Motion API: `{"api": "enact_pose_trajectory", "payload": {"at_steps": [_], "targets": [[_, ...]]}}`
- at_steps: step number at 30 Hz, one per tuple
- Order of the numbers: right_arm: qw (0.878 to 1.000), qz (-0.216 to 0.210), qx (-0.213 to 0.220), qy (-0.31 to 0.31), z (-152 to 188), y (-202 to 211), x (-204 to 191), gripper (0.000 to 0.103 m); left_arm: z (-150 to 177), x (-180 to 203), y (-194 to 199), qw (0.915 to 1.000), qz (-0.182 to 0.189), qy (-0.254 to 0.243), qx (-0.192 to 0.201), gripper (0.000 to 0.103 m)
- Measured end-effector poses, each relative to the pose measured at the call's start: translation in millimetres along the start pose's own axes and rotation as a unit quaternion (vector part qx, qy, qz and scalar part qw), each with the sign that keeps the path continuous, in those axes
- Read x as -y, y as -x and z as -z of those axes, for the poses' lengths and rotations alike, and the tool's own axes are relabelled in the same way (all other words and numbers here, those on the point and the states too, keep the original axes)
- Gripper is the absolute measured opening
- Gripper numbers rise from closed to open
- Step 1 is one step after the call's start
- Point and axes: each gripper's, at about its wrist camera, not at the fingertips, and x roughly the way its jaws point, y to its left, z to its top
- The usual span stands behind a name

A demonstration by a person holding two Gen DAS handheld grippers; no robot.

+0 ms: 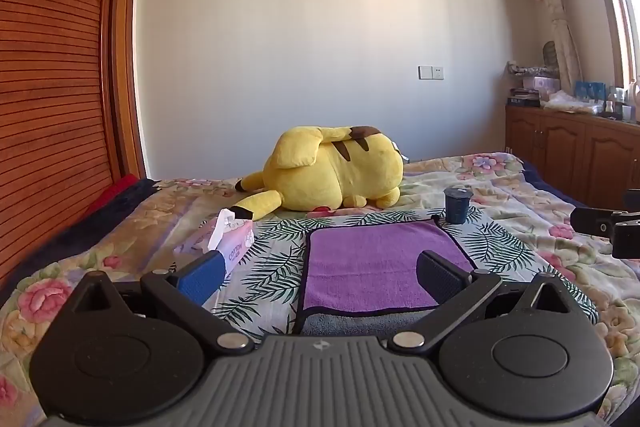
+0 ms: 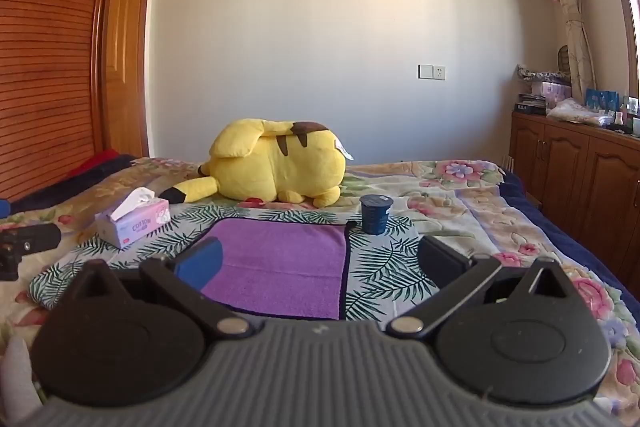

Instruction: Fold towel

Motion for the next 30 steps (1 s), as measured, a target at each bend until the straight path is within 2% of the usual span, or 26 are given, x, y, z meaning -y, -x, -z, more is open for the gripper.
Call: {"api": "enact_pose_trajectory", "payload": {"at_steps": [30], "targets": [[1.0, -0.001, 0.001, -0.005, -0.5, 0.8, 3.3, 0.103, 0.0, 0.2, 0.2, 1.0, -0.002, -0.003, 0.002, 0.087]]}}
